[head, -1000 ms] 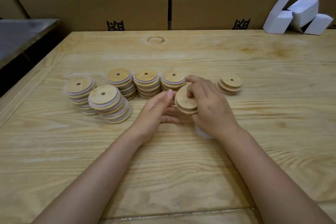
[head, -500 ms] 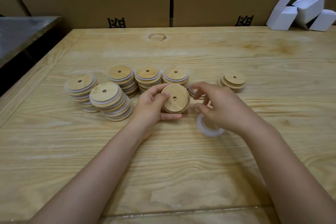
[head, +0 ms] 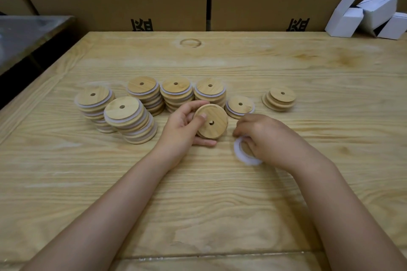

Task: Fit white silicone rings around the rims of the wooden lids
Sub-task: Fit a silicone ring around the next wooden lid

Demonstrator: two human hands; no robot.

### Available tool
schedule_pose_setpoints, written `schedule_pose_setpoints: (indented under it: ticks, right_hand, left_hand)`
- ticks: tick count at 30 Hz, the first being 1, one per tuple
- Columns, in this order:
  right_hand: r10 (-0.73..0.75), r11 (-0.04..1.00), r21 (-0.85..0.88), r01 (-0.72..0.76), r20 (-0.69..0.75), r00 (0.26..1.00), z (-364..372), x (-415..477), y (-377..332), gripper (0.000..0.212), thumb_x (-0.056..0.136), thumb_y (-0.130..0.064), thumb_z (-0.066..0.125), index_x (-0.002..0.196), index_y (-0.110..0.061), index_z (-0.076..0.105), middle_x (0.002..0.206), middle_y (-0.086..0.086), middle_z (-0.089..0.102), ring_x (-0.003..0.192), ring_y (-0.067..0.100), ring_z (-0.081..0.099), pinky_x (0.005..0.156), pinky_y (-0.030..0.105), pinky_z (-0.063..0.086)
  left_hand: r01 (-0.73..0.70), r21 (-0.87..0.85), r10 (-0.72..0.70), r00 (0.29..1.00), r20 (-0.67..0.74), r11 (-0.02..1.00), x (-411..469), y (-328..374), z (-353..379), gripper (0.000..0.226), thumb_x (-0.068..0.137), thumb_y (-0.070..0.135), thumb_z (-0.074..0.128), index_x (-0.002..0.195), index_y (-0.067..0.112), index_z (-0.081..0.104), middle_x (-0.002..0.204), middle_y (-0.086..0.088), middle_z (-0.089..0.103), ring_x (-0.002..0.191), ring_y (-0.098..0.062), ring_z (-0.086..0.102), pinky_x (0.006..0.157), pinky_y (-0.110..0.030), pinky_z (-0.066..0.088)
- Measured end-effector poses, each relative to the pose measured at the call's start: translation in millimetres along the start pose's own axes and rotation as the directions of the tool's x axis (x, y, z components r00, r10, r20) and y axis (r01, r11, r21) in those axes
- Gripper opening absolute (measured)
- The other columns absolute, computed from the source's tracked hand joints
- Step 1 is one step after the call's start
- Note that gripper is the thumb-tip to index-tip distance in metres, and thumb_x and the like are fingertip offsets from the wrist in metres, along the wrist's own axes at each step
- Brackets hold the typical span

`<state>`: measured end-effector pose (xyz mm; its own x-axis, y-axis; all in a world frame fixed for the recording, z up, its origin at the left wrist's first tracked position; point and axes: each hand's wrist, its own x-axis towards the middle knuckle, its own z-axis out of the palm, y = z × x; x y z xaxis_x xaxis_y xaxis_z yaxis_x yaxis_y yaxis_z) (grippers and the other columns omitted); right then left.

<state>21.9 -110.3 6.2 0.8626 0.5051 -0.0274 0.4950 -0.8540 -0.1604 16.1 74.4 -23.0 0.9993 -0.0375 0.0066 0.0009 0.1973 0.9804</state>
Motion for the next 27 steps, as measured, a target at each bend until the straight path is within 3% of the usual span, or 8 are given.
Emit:
schedule_pose_setpoints:
  ticks: [5, 11, 16, 20, 22, 24, 27]
  right_hand:
    - [0.012, 0.995, -0.094, -0.015, -0.034, 0.999, -1, 1, -1, 0.024, 0.089, -0.014, 0.048, 0.107, -0.017, 0.063, 0.109, -0.002, 0.06, 0.102, 0.02, 0.055, 0.083, 0.034, 0.046]
    - [0.04, 0.998, 0.042, -0.036, -0.11, 0.993, -5, -4, -4, 0.01, 0.086, -0.009, 0.052, 0.093, -0.014, 0.058, 0.093, -0.002, 0.059, 0.089, 0.022, 0.055, 0.075, 0.038, 0.046]
    - [-0.008, 0.98, 0.191, 0.061, -0.266, 0.964, -5, -4, 2, 0.015, 0.09, -0.005, 0.053, 0.099, -0.011, 0.062, 0.095, -0.001, 0.062, 0.091, 0.018, 0.055, 0.079, 0.036, 0.045]
    - [0.026, 0.895, 0.407, 0.182, -0.455, 0.89, -6, -3, -4, 0.016, 0.088, -0.004, 0.06, 0.101, -0.01, 0.068, 0.09, -0.003, 0.065, 0.085, 0.009, 0.058, 0.079, 0.018, 0.044]
    - [0.103, 0.802, 0.559, 0.212, -0.479, 0.872, -6, -4, -8, 0.014, 0.087, -0.006, 0.063, 0.092, -0.018, 0.069, 0.087, -0.011, 0.067, 0.085, 0.002, 0.06, 0.079, 0.013, 0.045]
    - [0.154, 0.729, 0.647, 0.222, -0.472, 0.868, -4, -3, -12, 0.019, 0.085, -0.009, 0.066, 0.084, -0.028, 0.065, 0.084, -0.015, 0.067, 0.083, -0.002, 0.061, 0.078, 0.012, 0.046]
    - [0.174, 0.697, 0.676, 0.237, -0.481, 0.859, 2, 1, -18, 0.014, 0.083, -0.009, 0.068, 0.082, -0.023, 0.067, 0.082, -0.011, 0.066, 0.08, 0.001, 0.061, 0.075, 0.015, 0.048]
  left_hand:
    - [0.01, -0.009, -0.01, 1.0, 0.001, 1.0, 0, 0, -1, 0.023, 0.095, 0.003, 0.045, 0.115, 0.011, 0.054, 0.093, -0.006, 0.064, 0.086, -0.023, 0.065, 0.056, -0.038, 0.059]
    - [0.001, -0.013, -0.001, 1.0, -0.002, 1.0, 0, 0, 0, 0.022, 0.095, 0.003, 0.046, 0.112, 0.013, 0.056, 0.09, -0.004, 0.065, 0.081, -0.02, 0.067, 0.056, -0.038, 0.059]
    - [-0.051, 0.007, 0.051, 0.999, -0.01, 0.999, -2, 1, 1, 0.019, 0.094, 0.001, 0.047, 0.101, 0.018, 0.051, 0.081, -0.006, 0.062, 0.077, -0.016, 0.066, 0.056, -0.039, 0.059]
    - [-0.113, 0.068, 0.111, 0.993, 0.028, 0.991, -6, 1, 3, 0.015, 0.094, 0.001, 0.048, 0.096, 0.016, 0.049, 0.085, -0.011, 0.061, 0.079, -0.019, 0.063, 0.059, -0.039, 0.06]
    - [-0.166, 0.125, 0.164, 0.986, 0.03, 0.978, -9, 0, 5, 0.015, 0.094, 0.002, 0.049, 0.094, 0.018, 0.05, 0.083, -0.009, 0.06, 0.08, -0.019, 0.062, 0.06, -0.038, 0.06]
    - [-0.218, 0.164, 0.216, 0.976, 0.034, 0.962, -11, -1, 6, 0.015, 0.094, 0.005, 0.049, 0.092, 0.019, 0.052, 0.083, -0.007, 0.06, 0.081, -0.018, 0.062, 0.06, -0.036, 0.059]
    - [-0.265, 0.165, 0.255, 0.964, 0.08, 0.95, -13, -3, 5, 0.008, 0.096, 0.016, 0.048, 0.092, 0.018, 0.054, 0.082, 0.012, 0.065, 0.081, -0.008, 0.064, 0.059, -0.034, 0.059]
